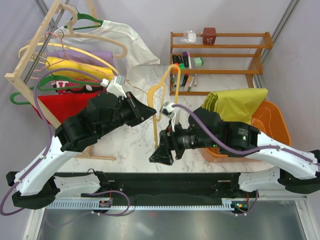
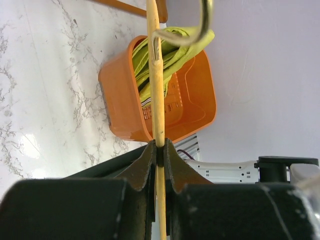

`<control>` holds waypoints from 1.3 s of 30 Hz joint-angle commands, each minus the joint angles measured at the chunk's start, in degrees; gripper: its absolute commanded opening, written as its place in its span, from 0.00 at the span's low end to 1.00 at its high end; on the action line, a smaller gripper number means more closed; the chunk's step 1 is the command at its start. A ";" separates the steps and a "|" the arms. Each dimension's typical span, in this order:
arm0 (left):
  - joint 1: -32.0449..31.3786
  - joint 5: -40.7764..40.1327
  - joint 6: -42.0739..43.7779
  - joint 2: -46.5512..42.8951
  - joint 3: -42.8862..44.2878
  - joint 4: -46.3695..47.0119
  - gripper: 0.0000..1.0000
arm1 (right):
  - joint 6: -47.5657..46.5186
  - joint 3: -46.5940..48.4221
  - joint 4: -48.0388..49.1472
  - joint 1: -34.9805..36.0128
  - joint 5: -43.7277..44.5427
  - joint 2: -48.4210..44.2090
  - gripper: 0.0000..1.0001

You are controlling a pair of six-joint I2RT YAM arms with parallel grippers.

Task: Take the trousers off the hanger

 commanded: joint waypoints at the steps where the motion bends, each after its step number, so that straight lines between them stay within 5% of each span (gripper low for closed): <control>1: -0.04 -2.80 -2.38 -0.53 1.31 2.25 0.02 | 0.85 3.46 -0.25 9.11 15.88 2.92 0.58; 5: -0.04 -2.36 -3.09 -1.14 0.78 2.16 0.02 | 4.09 4.08 -1.39 11.07 24.15 3.98 0.33; 10: -0.04 -2.10 -4.14 -2.89 -0.97 2.25 0.02 | 7.44 1.10 -3.24 10.98 31.98 0.12 0.22; 11: 0.05 -1.92 -4.23 -2.99 -1.32 2.33 0.02 | 7.53 0.75 -3.15 11.07 32.16 -0.76 0.08; 13: -0.04 -0.79 -3.36 -2.99 -1.24 2.60 0.02 | 7.71 1.18 -3.07 11.07 31.64 -0.77 0.00; 15: -0.04 1.84 -1.69 -2.81 -0.89 3.04 0.08 | 7.88 2.66 -3.15 11.07 30.41 0.02 0.00; 16: 0.05 2.73 -0.20 -2.81 -0.89 3.30 0.23 | 8.58 3.20 -4.37 11.07 30.23 0.37 0.00; 19: -0.04 5.28 0.43 -4.30 -1.94 3.30 0.43 | 10.25 3.73 -5.08 11.07 29.62 0.03 0.00; 23: 0.05 6.86 0.17 -9.04 -5.36 3.21 0.60 | 11.93 3.03 -6.23 11.07 28.65 -2.43 0.00; 30: -0.04 0.46 -9.75 -15.82 -5.55 1.63 0.75 | 8.42 -1.53 -6.67 11.07 16.12 -7.97 0.00; 39: -0.04 -2.72 -10.12 -6.69 5.43 1.54 0.85 | 6.31 -5.50 -6.58 11.16 6.42 -10.70 0.00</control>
